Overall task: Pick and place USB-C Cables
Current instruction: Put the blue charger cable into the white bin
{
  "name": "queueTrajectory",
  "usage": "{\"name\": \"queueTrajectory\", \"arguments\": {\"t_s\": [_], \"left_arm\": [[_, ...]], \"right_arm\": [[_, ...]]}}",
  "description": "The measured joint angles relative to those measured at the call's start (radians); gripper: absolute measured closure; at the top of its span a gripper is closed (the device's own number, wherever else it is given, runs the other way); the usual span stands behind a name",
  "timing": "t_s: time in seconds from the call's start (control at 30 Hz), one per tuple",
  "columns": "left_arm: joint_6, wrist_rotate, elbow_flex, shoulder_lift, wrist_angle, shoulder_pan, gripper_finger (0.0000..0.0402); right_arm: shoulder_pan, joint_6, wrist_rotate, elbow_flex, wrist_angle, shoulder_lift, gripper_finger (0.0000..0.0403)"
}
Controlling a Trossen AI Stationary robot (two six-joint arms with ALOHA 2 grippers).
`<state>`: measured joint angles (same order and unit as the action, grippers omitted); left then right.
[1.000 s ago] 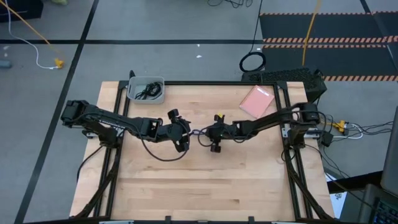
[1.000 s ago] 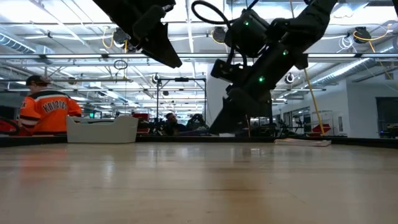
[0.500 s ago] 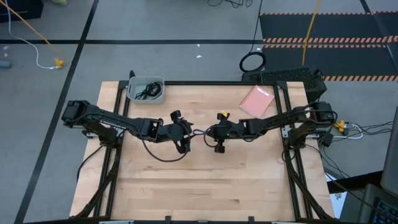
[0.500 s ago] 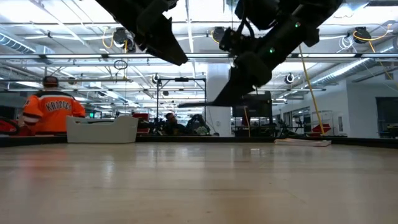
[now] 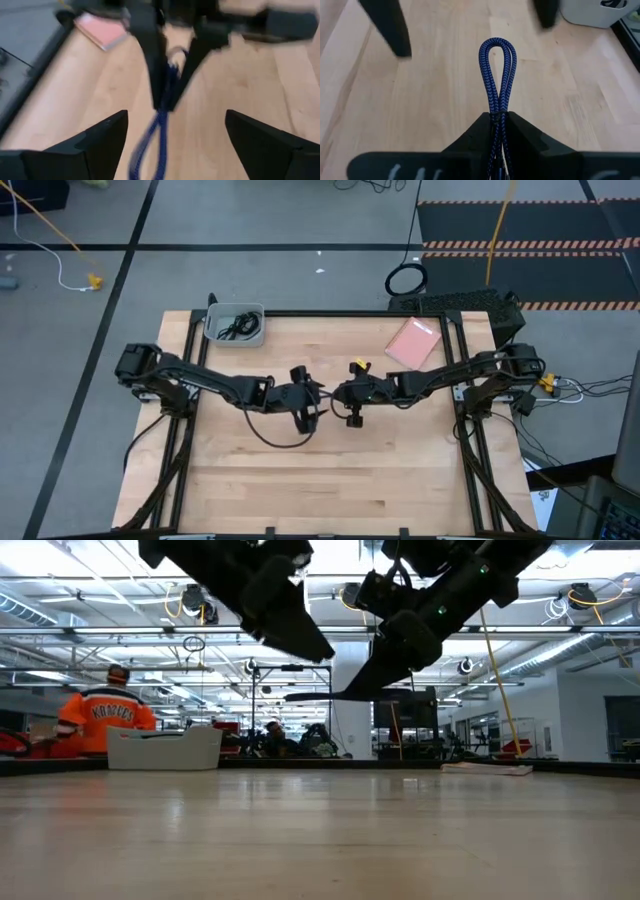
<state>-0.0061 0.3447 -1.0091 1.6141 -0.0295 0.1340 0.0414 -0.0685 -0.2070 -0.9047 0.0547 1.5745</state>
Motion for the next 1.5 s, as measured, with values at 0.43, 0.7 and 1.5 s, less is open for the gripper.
{"name": "queueTrajectory", "arguments": {"t_s": [0.43,0.7,1.5], "left_arm": [[0.028,-0.068,0.000,0.105,0.026,-0.065,0.0123],[0.049,-0.066,0.000,0.104,0.026,-0.082,0.0196],[0.091,-0.066,0.000,0.104,0.024,-0.080,0.0329]], "right_arm": [[0.000,0.000,0.000,0.000,0.001,0.000,0.0355],[0.000,-0.004,0.000,0.000,0.001,0.000,0.0355],[0.000,0.003,0.000,0.000,0.010,0.000,0.0355]]}}
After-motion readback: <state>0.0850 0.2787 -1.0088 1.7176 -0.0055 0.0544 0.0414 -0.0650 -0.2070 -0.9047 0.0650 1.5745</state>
